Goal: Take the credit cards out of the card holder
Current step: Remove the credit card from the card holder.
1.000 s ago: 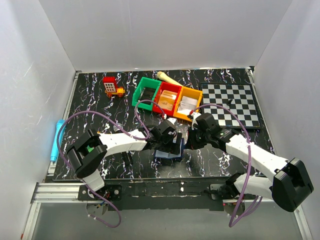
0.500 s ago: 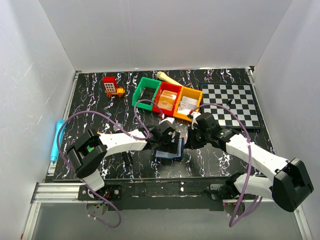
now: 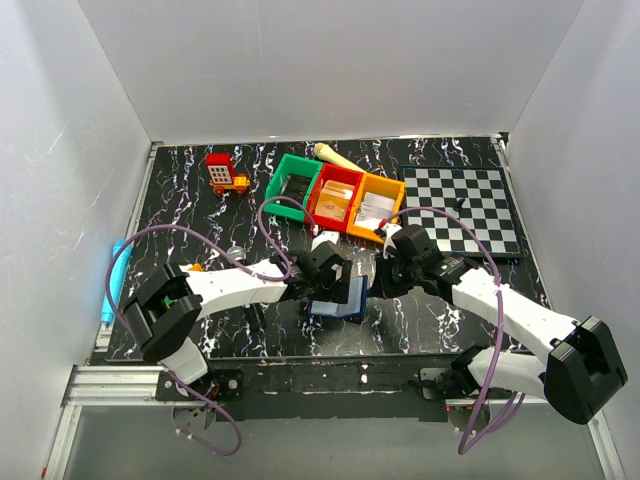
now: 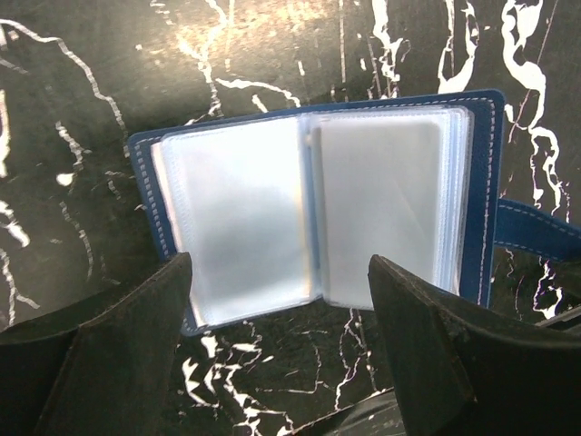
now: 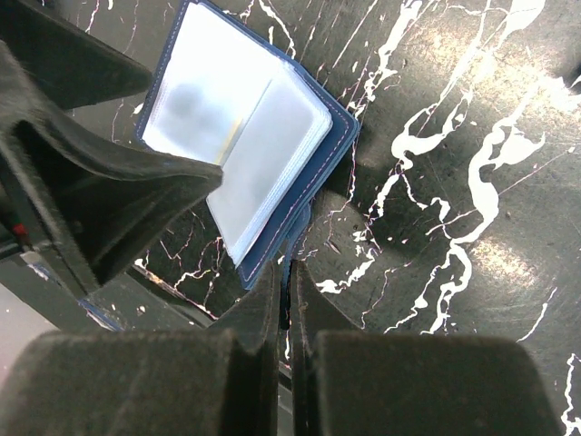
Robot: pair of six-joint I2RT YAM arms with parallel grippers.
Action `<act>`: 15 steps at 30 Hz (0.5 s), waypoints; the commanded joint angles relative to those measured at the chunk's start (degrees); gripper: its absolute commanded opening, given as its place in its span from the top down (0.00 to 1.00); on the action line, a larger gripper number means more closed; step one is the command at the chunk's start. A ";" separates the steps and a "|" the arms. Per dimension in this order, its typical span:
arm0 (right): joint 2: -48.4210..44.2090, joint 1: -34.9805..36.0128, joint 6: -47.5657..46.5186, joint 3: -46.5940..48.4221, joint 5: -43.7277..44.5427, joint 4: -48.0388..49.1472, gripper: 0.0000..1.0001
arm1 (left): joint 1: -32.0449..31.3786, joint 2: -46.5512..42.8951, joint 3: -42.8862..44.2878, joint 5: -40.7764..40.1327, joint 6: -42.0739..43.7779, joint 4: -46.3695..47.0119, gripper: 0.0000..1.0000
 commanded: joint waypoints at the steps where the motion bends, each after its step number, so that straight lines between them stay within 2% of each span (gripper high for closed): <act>1: -1.42 0.30 -1.06 2.30 -0.59 -0.82 0.99 | 1.66 -7.28 -2.54 -3.91 -1.89 -1.80 0.21; 5: -1.42 0.30 -1.06 2.30 -0.85 -0.73 0.99 | 2.81 -11.07 -4.57 -3.39 -0.24 -0.49 0.19; 7: -1.42 0.30 -1.23 2.38 -1.02 -0.73 0.99 | 2.81 -11.34 -4.57 0.81 3.19 3.36 0.18; 10: -1.60 0.30 -1.59 3.17 -0.94 -1.26 0.99 | 2.11 -8.63 -2.21 5.83 5.92 5.32 0.18; 15: -1.95 0.39 -1.85 4.23 -1.11 -2.23 0.99 | -0.53 -4.49 1.05 7.25 7.50 5.67 0.18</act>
